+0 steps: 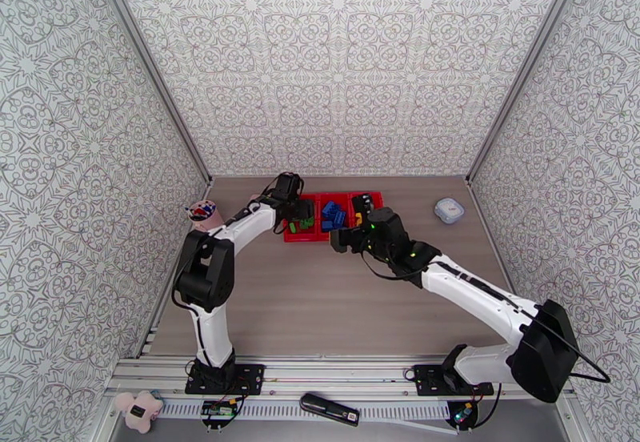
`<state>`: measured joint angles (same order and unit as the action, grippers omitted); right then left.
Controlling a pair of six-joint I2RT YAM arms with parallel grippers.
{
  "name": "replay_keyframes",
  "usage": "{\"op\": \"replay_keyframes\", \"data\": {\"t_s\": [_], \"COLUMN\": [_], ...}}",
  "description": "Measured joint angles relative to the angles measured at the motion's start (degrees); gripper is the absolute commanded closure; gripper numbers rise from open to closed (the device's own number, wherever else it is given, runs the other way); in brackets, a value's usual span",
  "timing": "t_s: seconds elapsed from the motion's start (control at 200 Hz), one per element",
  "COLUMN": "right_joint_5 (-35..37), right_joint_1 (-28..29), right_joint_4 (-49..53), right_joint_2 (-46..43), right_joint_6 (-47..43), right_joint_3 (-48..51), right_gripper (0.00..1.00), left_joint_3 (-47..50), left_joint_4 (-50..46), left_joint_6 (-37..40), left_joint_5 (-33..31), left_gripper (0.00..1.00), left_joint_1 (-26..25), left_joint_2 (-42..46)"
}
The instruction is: Sort the legos into containers by color
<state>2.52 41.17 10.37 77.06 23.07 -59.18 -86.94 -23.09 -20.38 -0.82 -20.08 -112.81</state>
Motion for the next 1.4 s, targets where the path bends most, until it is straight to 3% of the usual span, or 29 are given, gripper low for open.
{"op": "replay_keyframes", "data": {"t_s": [0.36, 0.59, 0.855, 1.165, 1.4], "right_joint_5": [3.93, 5.68, 10.62, 17.46, 22.4], "right_joint_1": [0.04, 0.04, 0.04, -1.79, -6.19], "right_joint_4": [0.59, 0.76, -0.92, -4.72, -9.92], "right_joint_2": [-2.12, -3.26, -6.62, -11.43, -13.99], "right_joint_6": [0.0, 0.0, 0.24, -2.03, -7.15], "right_joint_3": [1.68, 2.29, 6.23, 12.15, 17.94], "right_gripper": [0.05, 0.05, 0.05, 0.0, 0.0], "left_joint_3": [-0.28, 4.98, 18.4, 40.52, 55.28], "left_joint_4": [-0.87, 1.16, 9.79, 19.34, 23.41], "left_joint_6": [1.62, 2.89, 4.37, 9.68, 14.47], "left_joint_5": [2.51, 2.32, 1.75, -2.54, -5.57], "left_gripper": [0.18, 0.01, 0.0, 0.0, 0.0], "left_joint_1": [0.48, 0.48, 0.42, 0.59, 4.85], "left_joint_2": [0.04, 7.19, 21.77, 40.33, 53.09]}}
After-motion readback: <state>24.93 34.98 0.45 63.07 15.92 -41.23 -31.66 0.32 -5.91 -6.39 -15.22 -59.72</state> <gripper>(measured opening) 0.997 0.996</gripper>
